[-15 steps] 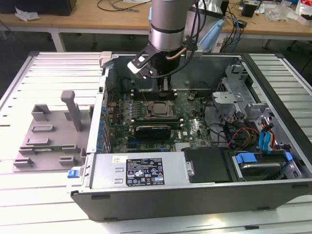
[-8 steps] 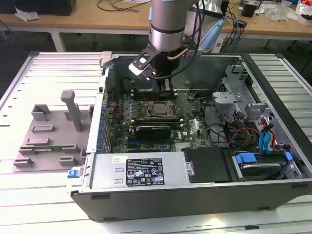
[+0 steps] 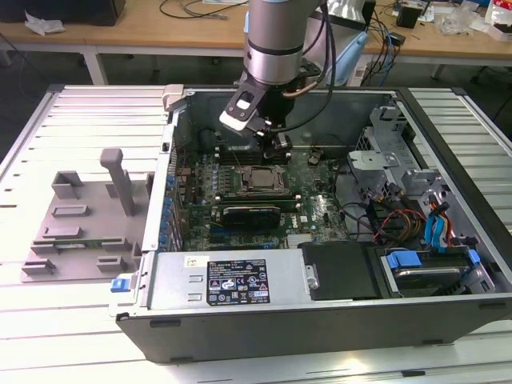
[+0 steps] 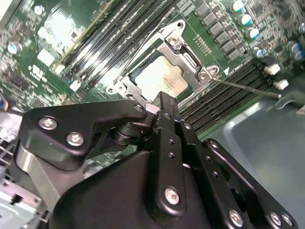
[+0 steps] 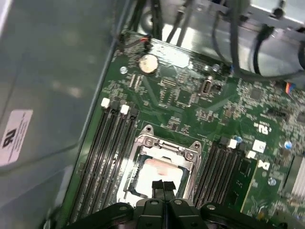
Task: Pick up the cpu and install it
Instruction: 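Close the cpu cover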
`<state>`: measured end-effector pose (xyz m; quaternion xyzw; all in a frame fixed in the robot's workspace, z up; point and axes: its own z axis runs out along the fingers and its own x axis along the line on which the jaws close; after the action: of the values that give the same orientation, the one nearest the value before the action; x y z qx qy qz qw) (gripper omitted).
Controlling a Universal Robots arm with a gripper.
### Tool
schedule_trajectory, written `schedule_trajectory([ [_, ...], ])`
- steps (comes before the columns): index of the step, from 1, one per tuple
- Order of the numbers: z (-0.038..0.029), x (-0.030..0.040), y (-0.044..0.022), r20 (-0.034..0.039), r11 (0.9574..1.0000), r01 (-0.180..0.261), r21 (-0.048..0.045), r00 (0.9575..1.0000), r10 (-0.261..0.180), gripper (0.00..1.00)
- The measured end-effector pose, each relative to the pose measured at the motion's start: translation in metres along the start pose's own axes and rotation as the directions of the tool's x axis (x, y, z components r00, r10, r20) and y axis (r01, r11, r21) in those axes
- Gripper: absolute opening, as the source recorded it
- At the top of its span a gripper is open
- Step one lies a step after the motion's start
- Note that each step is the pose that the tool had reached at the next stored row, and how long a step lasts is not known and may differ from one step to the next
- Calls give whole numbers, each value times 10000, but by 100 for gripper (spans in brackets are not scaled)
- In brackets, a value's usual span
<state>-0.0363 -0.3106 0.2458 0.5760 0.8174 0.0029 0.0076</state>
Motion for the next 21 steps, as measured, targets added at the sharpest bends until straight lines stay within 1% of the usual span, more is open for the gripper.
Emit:
schedule_trajectory([
  [1,0,0,0,-3,9997,256,-2,9997,-256,11],
  [2,0,0,0,-5,9991,422,-4,9991,-422,11],
  [3,0,0,0,-8,9979,651,-6,9979,-651,11],
  [4,0,0,0,-12,9947,1033,-10,9946,-1033,11],
  [6,0,0,0,-17,9901,1404,-14,9901,-1404,11],
  [7,0,0,0,-20,9862,1655,-16,9862,-1655,11],
  [8,0,0,0,-25,9794,2022,-21,9793,-2022,11],
  [10,0,0,0,-28,9723,2336,-24,9723,-2336,11],
  [12,0,0,0,-36,9512,3085,-34,9512,-3085,11],
  [14,0,0,0,-39,9402,3407,-38,9401,-3407,11],
  [15,0,0,0,-43,9256,3784,-44,9256,-3784,11],
  [16,1,0,0,-45,9160,4012,-47,9160,-4012,11],
  [18,0,0,0,-48,9034,4288,-51,9034,-4288,11],
  [19,1,0,0,-50,8898,4563,-56,8898,-4563,11],
  [20,0,0,0,-53,8733,4871,-60,8733,-4871,11],
  [21,1,0,0,-55,8578,5139,-65,8578,-5140,11],
])
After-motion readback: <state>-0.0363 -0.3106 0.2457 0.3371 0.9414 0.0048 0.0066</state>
